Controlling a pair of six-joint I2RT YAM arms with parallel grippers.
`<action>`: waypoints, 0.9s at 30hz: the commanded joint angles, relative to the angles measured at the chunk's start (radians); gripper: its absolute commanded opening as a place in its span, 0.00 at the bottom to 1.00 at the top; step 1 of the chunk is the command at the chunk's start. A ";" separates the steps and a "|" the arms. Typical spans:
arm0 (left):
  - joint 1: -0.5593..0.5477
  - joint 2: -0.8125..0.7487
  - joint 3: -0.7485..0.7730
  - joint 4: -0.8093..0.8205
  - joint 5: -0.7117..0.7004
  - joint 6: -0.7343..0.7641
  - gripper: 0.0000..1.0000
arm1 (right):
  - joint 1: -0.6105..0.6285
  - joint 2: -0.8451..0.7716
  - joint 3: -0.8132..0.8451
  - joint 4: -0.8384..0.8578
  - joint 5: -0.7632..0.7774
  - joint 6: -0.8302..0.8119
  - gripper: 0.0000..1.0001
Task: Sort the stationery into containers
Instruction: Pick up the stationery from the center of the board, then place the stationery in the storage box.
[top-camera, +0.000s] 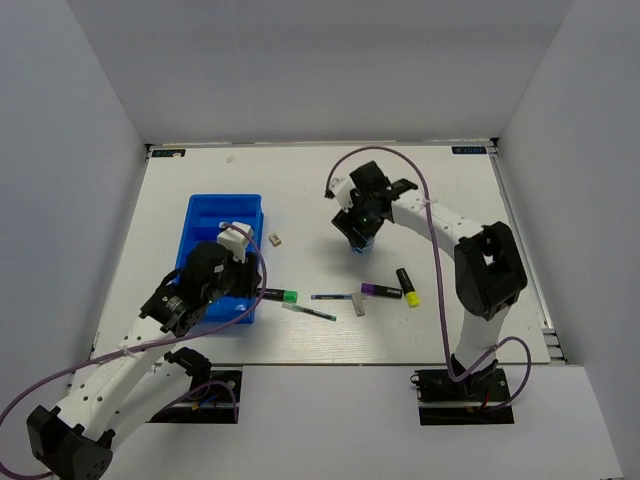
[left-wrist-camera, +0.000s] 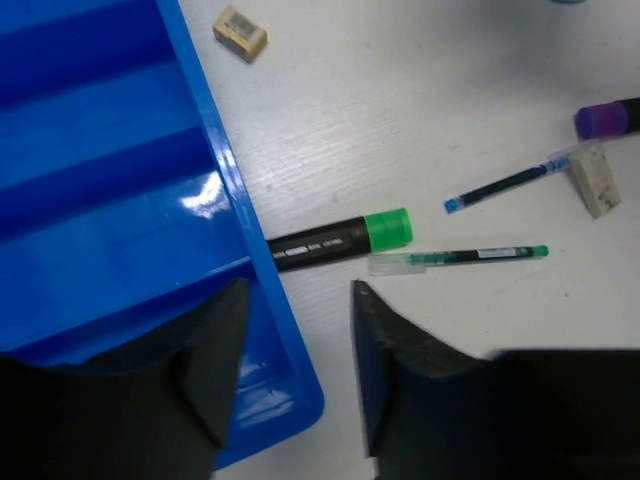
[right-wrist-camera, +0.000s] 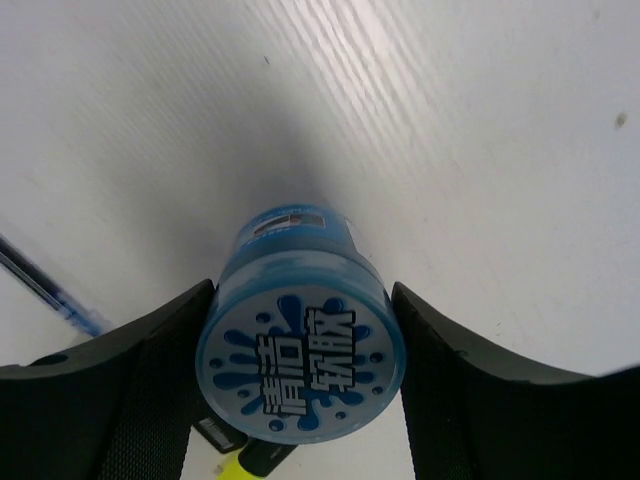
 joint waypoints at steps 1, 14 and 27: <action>0.021 -0.074 -0.011 0.042 -0.056 -0.001 0.52 | 0.034 0.061 0.248 -0.188 -0.150 -0.049 0.00; 0.260 -0.323 -0.143 0.209 -0.171 -0.108 0.37 | 0.166 0.260 0.681 0.094 -0.527 -0.084 0.00; 0.339 -0.360 -0.163 0.209 -0.149 -0.128 0.55 | 0.247 0.564 0.821 0.648 -0.474 0.066 0.00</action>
